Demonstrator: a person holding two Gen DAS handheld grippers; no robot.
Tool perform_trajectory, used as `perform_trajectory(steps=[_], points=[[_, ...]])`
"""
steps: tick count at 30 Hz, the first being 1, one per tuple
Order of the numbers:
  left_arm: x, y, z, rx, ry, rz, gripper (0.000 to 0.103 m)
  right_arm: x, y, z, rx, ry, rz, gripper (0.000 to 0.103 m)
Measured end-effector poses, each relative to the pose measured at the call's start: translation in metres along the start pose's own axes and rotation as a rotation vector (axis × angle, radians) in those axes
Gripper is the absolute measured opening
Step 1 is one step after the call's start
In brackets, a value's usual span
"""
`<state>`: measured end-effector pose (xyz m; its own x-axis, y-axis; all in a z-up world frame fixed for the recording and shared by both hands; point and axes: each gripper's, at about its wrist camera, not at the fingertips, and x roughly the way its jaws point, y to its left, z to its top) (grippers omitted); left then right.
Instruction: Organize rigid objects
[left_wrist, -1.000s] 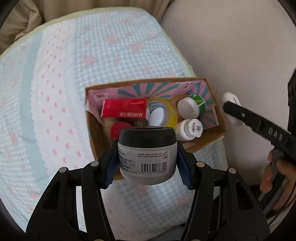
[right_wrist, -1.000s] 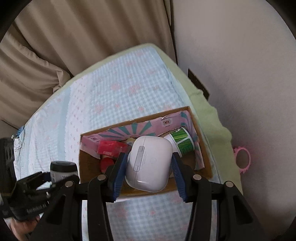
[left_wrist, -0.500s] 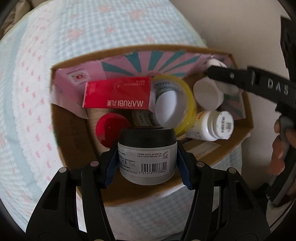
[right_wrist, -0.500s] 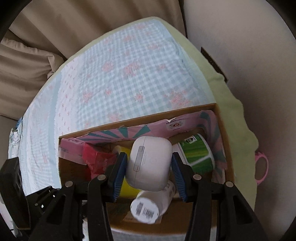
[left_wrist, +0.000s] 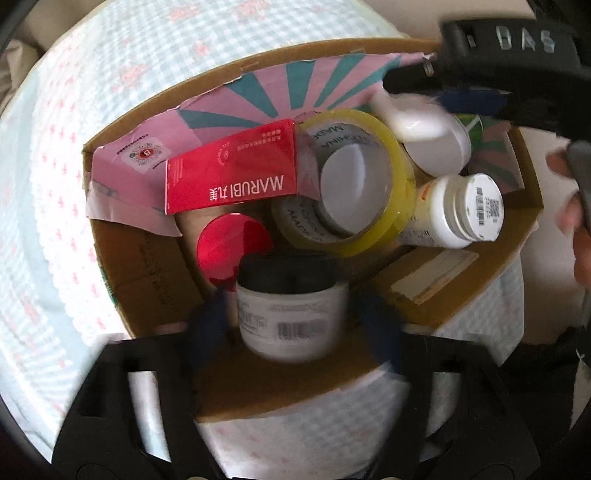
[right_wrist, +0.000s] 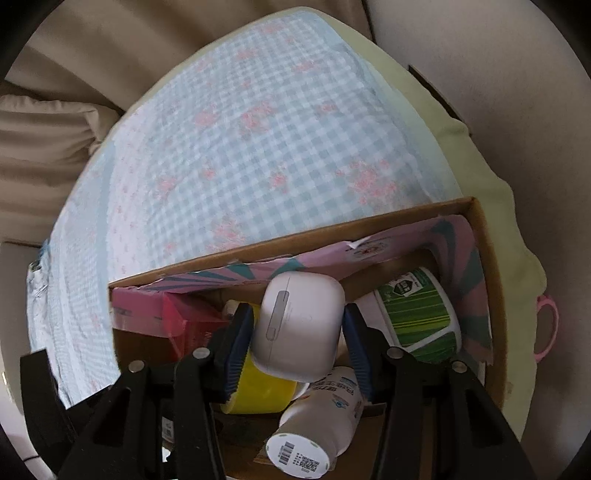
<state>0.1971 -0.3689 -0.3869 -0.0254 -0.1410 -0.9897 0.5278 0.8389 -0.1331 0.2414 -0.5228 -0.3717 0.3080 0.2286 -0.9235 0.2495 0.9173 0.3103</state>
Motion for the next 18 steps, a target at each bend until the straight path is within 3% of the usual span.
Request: perform_trajectory(steps=[2,10,18], points=[[-0.013,-0.001,-0.002,0.020,-0.034,-0.005,0.103,-0.006,0.000,0.001,0.009,-0.025,-0.056,0.102],[-0.042,0.008,-0.008,0.022,-0.064,-0.017,0.103,-0.035,-0.012,-0.016,0.032,-0.044,-0.142,0.103],[-0.073,0.012,-0.017,0.015,-0.122,-0.022,0.103,-0.058,-0.005,-0.033,0.033,-0.066,-0.140,0.103]])
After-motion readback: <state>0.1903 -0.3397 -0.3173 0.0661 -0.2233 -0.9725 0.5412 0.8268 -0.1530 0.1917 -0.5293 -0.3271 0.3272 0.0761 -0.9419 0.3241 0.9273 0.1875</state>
